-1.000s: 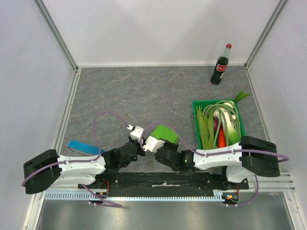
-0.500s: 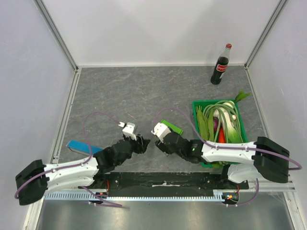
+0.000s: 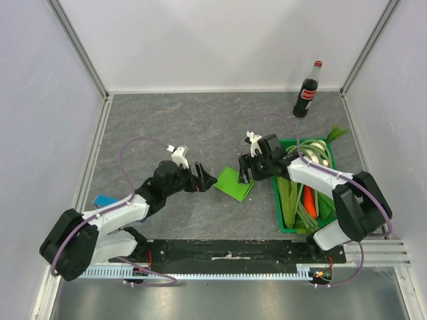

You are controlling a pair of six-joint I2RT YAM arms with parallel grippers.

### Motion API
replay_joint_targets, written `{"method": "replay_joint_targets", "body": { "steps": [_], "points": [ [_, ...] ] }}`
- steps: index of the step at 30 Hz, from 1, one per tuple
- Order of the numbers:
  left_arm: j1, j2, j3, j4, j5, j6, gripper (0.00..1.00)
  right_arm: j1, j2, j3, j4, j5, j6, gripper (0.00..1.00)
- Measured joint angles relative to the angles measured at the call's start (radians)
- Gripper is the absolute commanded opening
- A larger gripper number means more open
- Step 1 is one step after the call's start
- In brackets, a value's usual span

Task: Fold the paper box

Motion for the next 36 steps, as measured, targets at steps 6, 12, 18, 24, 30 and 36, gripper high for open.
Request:
{"method": "replay_joint_targets", "body": {
  "steps": [6,12,18,24,30,36],
  "points": [
    [0.035,0.126,0.132,-0.031,0.098,0.093,0.91,-0.028,0.001,-0.002,-0.148,-0.011,0.082,0.82],
    [0.086,0.394,0.367,-0.077,0.179,0.151,0.81,-0.027,-0.051,-0.044,-0.171,-0.002,0.182,0.79],
    [0.098,0.431,0.336,-0.089,0.175,0.137,0.80,-0.026,-0.023,-0.113,-0.037,-0.089,0.304,0.78],
    [0.098,-0.003,0.151,-0.201,0.067,0.099,0.82,-0.023,0.107,-0.074,0.116,-0.218,0.384,0.79],
    [0.098,-0.343,0.130,-0.341,0.016,0.084,0.84,0.016,0.109,0.059,-0.047,-0.122,0.203,0.83],
    [0.098,-0.497,0.142,-0.536,-0.116,0.062,0.84,0.447,0.019,0.172,-0.246,0.431,-0.023,0.79]
  ]
}}
